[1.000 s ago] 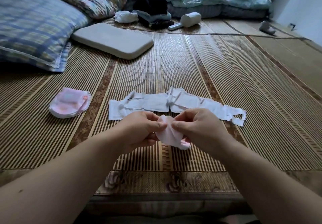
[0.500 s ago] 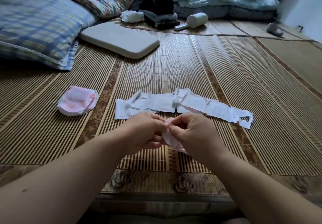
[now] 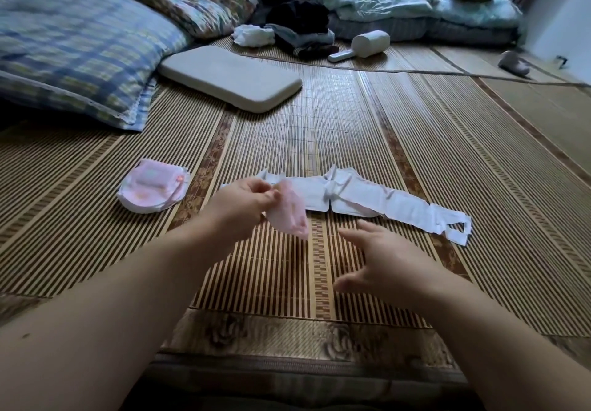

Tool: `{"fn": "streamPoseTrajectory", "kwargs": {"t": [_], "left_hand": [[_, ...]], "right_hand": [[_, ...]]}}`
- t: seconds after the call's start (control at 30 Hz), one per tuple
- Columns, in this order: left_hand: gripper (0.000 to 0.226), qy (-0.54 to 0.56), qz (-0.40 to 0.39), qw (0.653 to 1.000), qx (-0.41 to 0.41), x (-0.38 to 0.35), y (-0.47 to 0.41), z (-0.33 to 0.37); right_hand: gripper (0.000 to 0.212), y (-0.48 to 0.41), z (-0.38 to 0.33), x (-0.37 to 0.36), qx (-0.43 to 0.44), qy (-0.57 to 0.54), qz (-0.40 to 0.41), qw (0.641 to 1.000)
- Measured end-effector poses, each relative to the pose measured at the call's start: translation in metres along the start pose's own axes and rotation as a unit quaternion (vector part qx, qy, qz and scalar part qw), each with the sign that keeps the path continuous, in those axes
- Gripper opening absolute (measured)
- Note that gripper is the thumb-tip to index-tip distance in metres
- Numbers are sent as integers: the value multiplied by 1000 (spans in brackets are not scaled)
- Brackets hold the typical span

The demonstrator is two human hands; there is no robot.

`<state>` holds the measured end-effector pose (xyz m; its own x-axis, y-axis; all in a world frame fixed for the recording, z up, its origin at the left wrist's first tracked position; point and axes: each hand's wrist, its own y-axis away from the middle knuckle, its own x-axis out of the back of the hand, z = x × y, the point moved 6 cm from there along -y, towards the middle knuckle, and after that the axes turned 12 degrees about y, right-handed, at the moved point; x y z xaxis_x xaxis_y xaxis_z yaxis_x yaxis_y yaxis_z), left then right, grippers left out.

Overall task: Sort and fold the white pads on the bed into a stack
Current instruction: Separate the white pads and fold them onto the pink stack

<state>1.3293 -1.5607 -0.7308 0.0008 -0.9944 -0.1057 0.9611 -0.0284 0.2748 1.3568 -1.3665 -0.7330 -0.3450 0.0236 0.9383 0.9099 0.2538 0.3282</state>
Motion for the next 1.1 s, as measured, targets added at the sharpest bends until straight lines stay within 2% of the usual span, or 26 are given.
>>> {"fn": "streamPoseTrajectory", "kwargs": {"t": [0.1,0.2,0.3,0.4,0.5,0.67,0.8,0.9,1.0,1.03,1.1], "left_hand": [[15,5,98,994,-51,36,-9,10],[13,100,199,972,-76,72,-13,11],[17,191,300,932,-68,108,-13,2],[22,301,378,874,-41,138,-10,-14],[20,361,409,838,-9,153,-9,-28],[22,376,402,834,27,152,-10,-33],[29,309,426,849,47,152,-2,-29],[42,185,422,886,43,156,1,-18],[50,-25,382,924,27,156,4,-8],[56,-118,359,925,27,153,3,-6],[74,-275,335,899,57,148,4,-7]], "right_hand": [[90,-4,7,-11,-20,9,-45,999],[91,-6,6,-10,-25,7,-48,999],[91,-8,5,-12,-31,12,-54,998],[91,-8,4,-12,-36,9,-54,998],[91,-8,4,-12,-35,11,-53,998],[91,-9,4,-12,-35,11,-51,998],[92,-9,5,-13,-35,10,-50,998],[92,-9,6,-13,-37,6,-51,998],[91,-9,5,-13,-38,4,-50,998],[91,-9,5,-13,-39,4,-50,998],[91,-10,5,-12,-39,8,-48,998]]}}
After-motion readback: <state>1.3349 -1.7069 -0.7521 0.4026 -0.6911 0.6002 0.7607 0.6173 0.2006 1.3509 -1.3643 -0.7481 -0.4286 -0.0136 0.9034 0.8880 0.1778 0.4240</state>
